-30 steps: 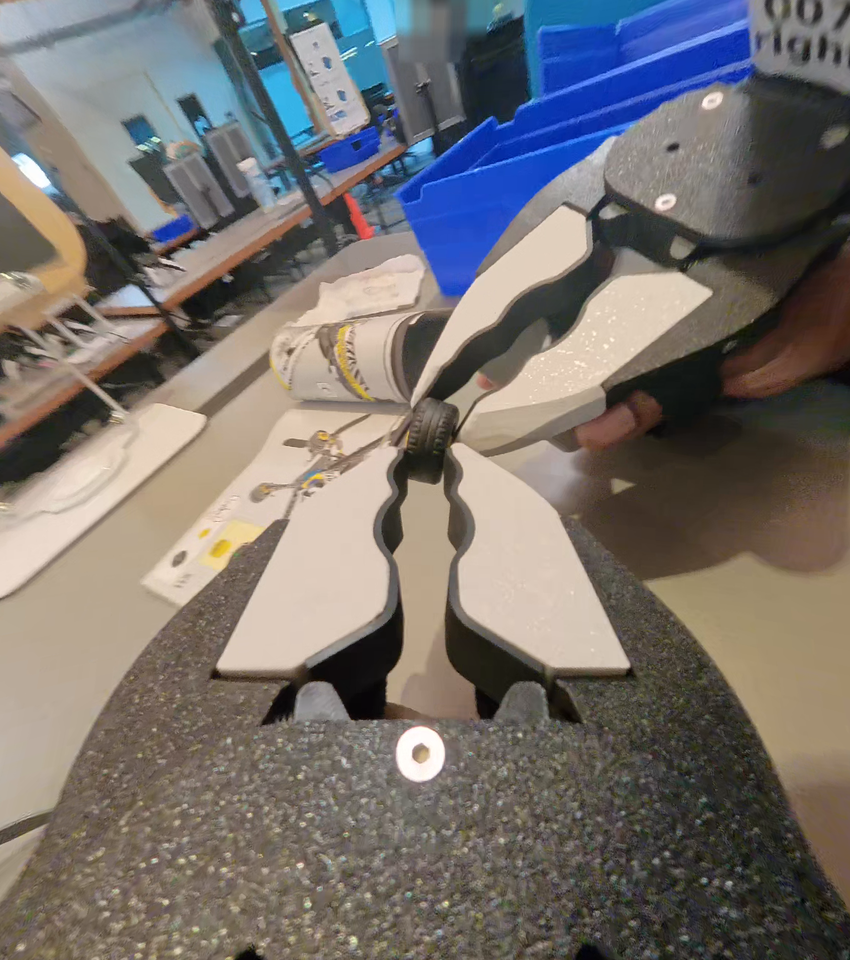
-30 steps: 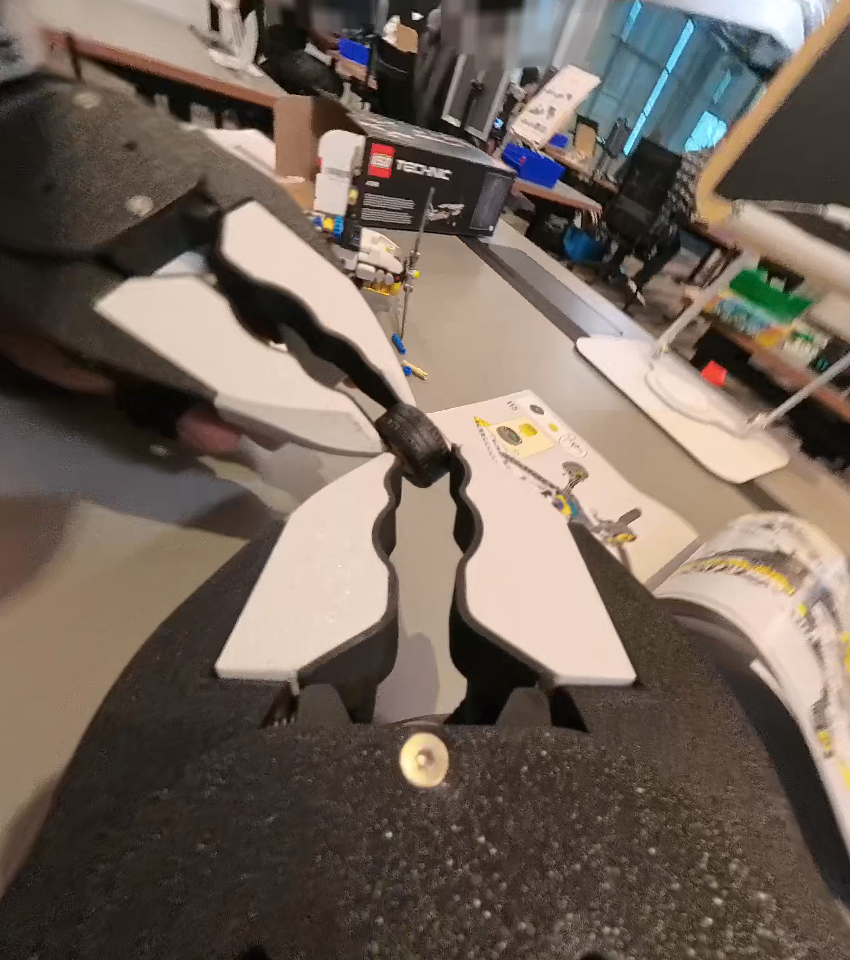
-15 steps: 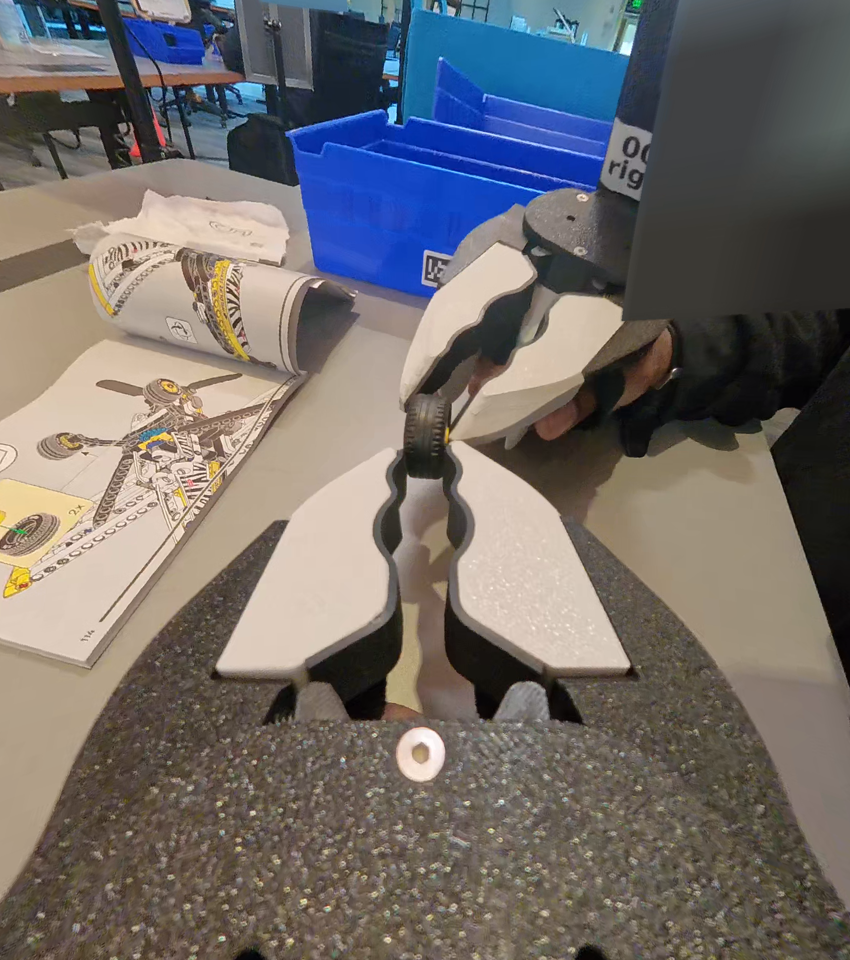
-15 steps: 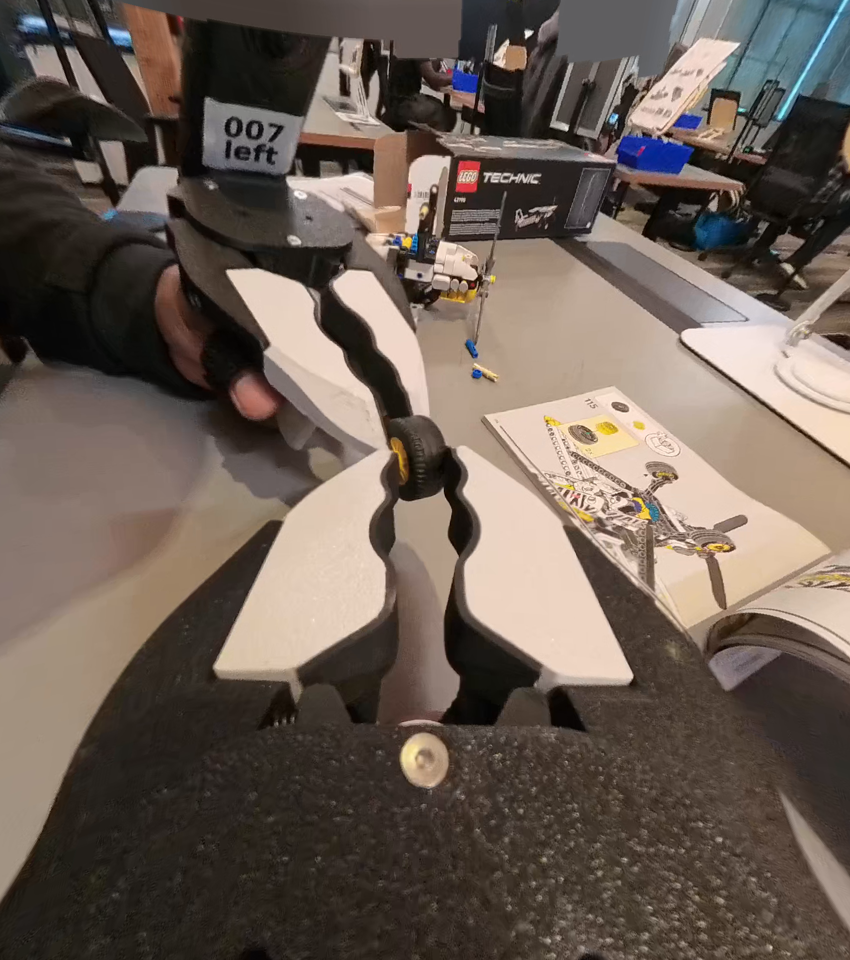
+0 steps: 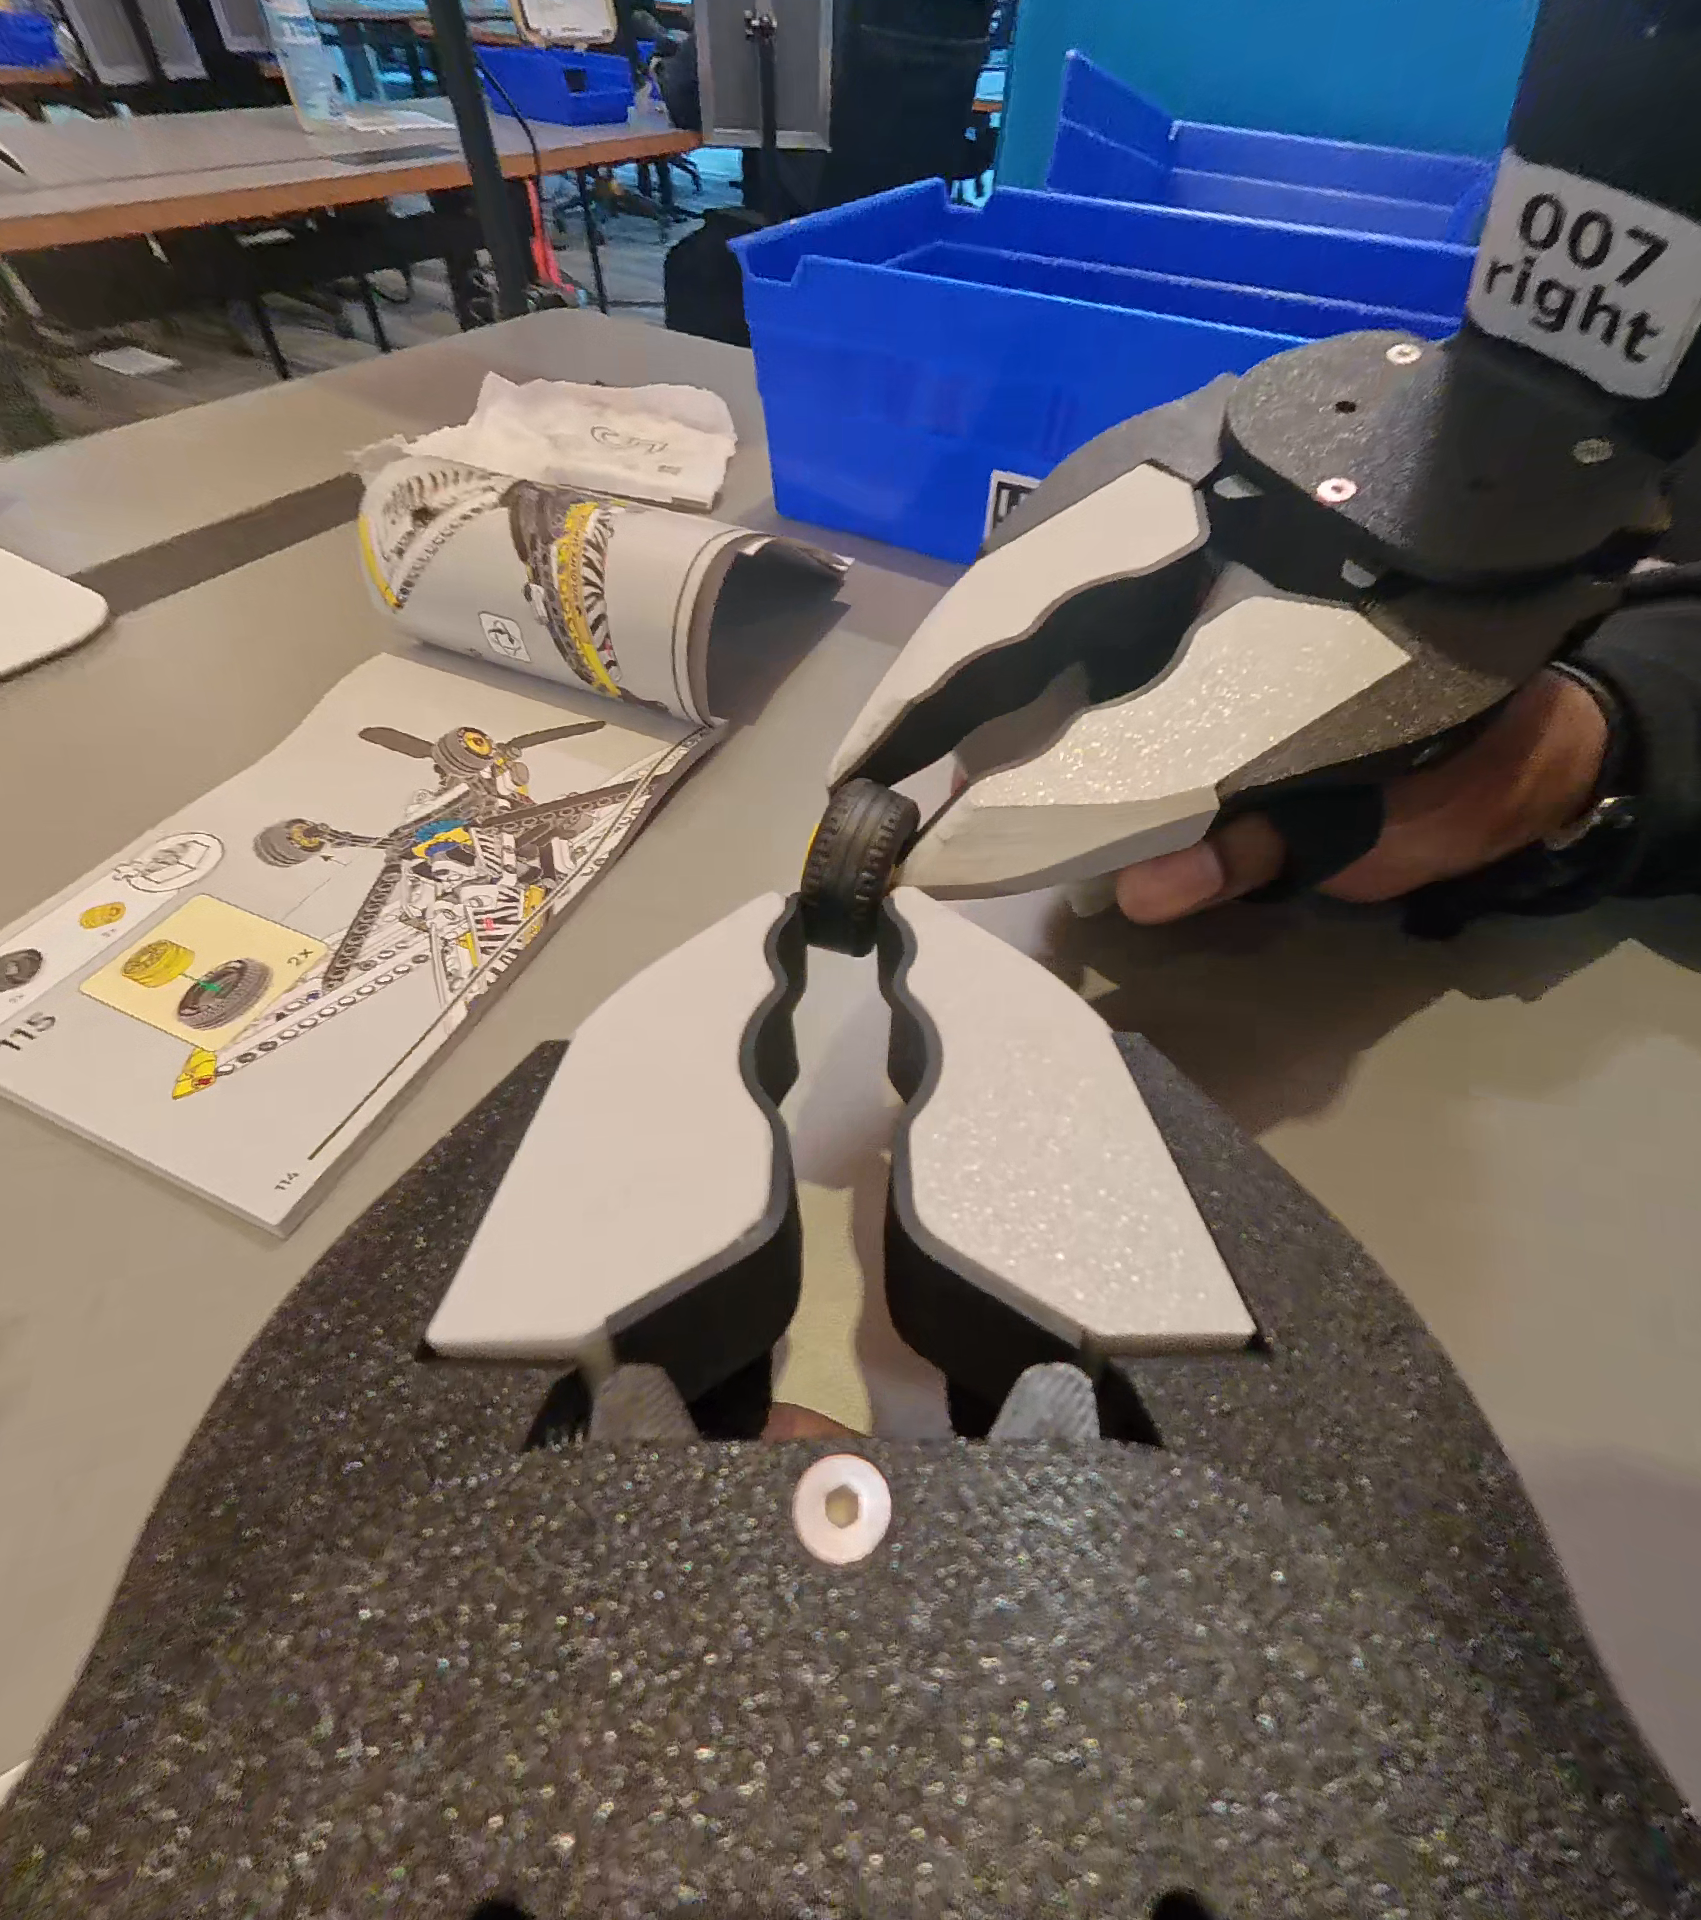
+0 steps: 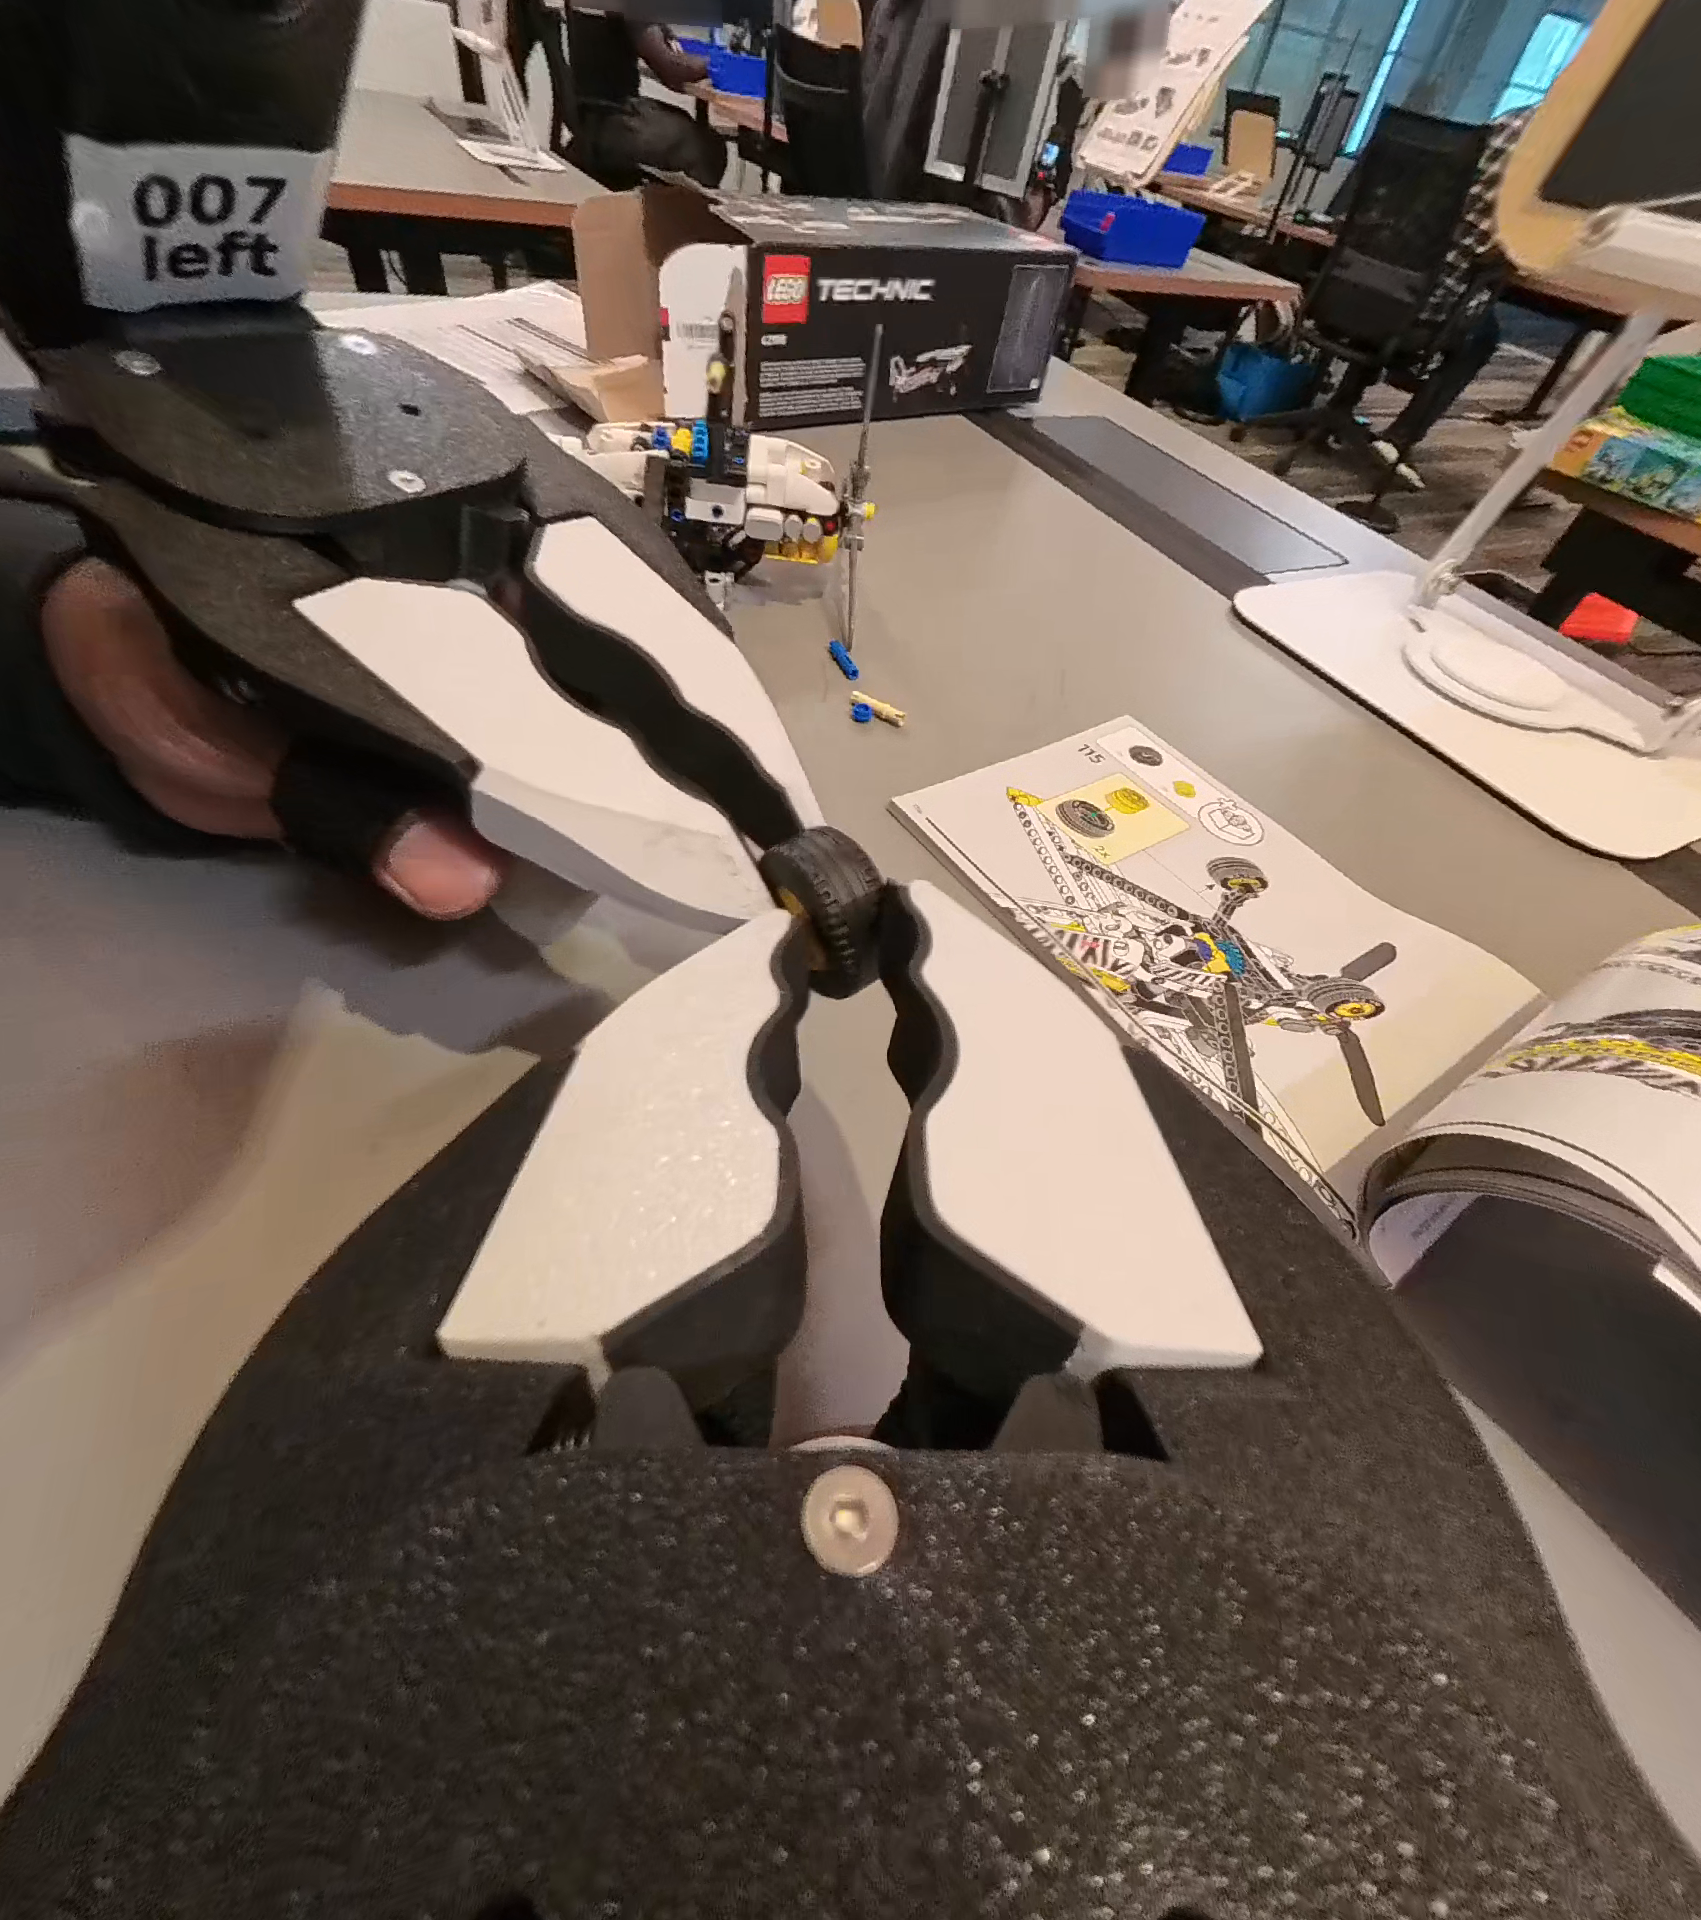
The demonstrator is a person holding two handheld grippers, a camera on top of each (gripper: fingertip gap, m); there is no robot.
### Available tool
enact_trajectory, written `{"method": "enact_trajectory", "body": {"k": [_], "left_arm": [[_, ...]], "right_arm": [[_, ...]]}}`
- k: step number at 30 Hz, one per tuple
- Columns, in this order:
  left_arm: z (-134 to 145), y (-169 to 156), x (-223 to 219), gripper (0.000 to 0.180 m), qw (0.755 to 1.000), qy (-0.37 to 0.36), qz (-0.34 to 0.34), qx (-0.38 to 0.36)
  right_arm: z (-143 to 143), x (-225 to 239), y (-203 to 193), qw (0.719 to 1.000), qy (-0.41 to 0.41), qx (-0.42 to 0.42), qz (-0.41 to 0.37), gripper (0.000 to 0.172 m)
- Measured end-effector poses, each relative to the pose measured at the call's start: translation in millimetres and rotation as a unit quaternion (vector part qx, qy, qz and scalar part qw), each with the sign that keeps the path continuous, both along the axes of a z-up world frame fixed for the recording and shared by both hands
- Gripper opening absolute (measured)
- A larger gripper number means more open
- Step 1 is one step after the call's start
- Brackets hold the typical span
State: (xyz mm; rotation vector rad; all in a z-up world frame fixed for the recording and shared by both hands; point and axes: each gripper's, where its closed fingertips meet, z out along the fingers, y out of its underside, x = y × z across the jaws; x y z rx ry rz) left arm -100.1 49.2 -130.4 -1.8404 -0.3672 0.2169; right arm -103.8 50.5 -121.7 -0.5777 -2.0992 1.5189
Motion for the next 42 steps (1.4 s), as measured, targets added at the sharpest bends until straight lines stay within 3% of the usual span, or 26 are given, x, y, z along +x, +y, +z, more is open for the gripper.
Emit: {"method": "enact_trajectory", "body": {"k": [17,33,37,42], "left_arm": [[3,-2,-7,0.013,0.99,0.112,0.069,-0.046],[8,-4,-8,0.012,0.958,0.248,0.101,-0.106],[7,-5,-8,0.013,0.968,0.218,0.083,-0.088],[11,-4,-4,0.013,0.994,0.107,0.016,-0.012]], "right_arm": [[4,-5,-1,0.997,0.025,0.024,-0.07,0.01],[7,-6,-1,0.995,0.0,-0.014,-0.098,0.01],[5,-6,-1,0.997,0.017,-0.008,-0.08,0.011],[9,-1,-1,0.99,0.13,0.049,0.02,0.015]]}}
